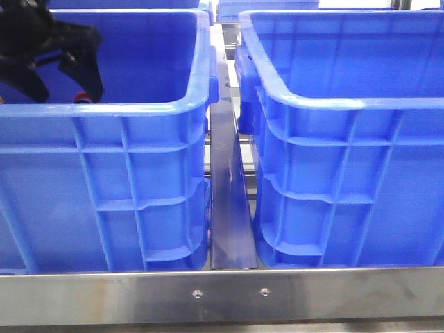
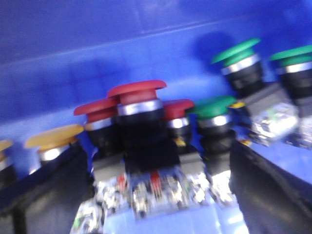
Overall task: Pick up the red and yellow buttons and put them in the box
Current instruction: 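Grasp the red-capped button with the left gripper and lift it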
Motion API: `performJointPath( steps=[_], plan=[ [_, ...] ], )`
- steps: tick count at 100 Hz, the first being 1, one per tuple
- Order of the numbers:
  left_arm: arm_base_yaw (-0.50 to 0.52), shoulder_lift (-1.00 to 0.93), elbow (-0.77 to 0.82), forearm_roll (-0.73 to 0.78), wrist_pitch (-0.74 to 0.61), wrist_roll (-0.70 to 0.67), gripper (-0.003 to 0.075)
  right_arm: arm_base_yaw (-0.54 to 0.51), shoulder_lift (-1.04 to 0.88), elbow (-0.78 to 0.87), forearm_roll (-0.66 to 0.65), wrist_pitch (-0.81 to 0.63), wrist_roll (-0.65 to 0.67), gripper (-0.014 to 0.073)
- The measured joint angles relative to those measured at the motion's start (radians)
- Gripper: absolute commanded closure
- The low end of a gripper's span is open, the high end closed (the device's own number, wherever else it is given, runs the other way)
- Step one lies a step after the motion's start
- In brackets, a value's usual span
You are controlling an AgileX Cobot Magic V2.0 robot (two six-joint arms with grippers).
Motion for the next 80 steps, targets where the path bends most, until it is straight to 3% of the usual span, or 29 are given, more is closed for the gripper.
performJointPath(
  steps=[15, 29, 36, 58, 80],
  plan=[
    [0.0, 0.041, -0.002, 0.002, -0.004, 0.002, 0.0176, 0.0, 0.0, 0.0, 0.0, 0.0, 0.0, 0.0681],
    [0.0, 0.061, -0.003, 0.003, -0.006, 0.002, 0.0254, 0.0, 0.0, 0.0, 0.0, 0.0, 0.0, 0.0681],
    [0.0, 0.063, -0.005, 0.005, -0.004, 0.004, 0.0343, 0.0, 0.0, 0.0, 0.0, 0.0, 0.0, 0.0681],
    [0.0, 0.063, -0.006, 0.007, 0.002, 0.004, 0.0739, 0.0, 0.0, 0.0, 0.0, 0.0, 0.0, 0.0681],
    [-0.005, 0.001, -0.002, 0.007, 0.047, 0.014, 0.0739, 0.0, 0.0, 0.0, 0.0, 0.0, 0.0, 0.0681]
  ],
)
